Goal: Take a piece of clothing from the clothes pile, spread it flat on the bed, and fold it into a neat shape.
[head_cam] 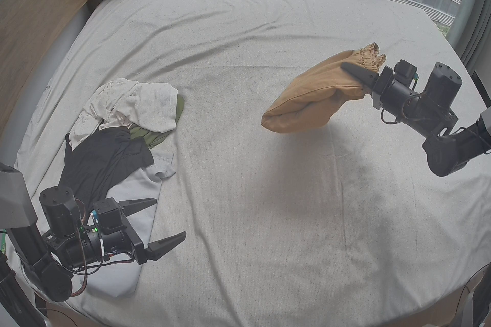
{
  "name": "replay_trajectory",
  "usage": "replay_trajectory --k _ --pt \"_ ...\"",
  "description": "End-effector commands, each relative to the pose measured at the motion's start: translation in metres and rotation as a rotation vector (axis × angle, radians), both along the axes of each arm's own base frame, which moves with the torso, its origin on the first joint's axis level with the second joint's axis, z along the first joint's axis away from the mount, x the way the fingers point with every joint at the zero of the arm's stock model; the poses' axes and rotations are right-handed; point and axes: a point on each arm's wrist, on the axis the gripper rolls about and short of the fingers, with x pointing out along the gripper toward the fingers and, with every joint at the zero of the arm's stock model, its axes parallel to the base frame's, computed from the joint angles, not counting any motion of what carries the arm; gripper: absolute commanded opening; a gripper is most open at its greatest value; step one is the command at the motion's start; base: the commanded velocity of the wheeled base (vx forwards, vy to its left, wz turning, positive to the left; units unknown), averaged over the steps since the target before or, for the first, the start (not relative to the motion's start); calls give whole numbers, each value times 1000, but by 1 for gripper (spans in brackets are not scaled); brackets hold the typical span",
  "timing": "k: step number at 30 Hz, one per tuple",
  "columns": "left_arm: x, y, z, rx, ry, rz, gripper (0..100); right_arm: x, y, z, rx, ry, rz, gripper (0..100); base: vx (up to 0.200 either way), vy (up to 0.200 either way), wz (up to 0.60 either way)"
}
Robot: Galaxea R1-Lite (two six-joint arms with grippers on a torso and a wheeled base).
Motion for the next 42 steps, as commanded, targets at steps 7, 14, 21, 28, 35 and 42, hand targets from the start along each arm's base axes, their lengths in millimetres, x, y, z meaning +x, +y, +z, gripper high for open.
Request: replay_trajectory --k 7,14,21,28,35,42 --pt "-2 -1 -2 1 12 -11 100 54 7 -11 6 -25 -6 0 0 0 0" --pt "-3 -1 -2 1 17 -11 100 77 11 -35 12 16 -7 0 0 0 0" --pt "-3 -1 -2 1 17 -11 100 77 1 -82 -10 123 -30 0 0 0 0" --pt "-4 0 0 -4 12 -8 100 61 -12 -112 -25 195 -54 0 0 0 0" --pt "-4 0 0 -5 10 -10 100 50 -19 -144 -60 220 -72 0 0 0 0" --pt "-3 -1 0 -6 10 -9 100 46 -24 -160 -67 248 -83 0 0 0 0"
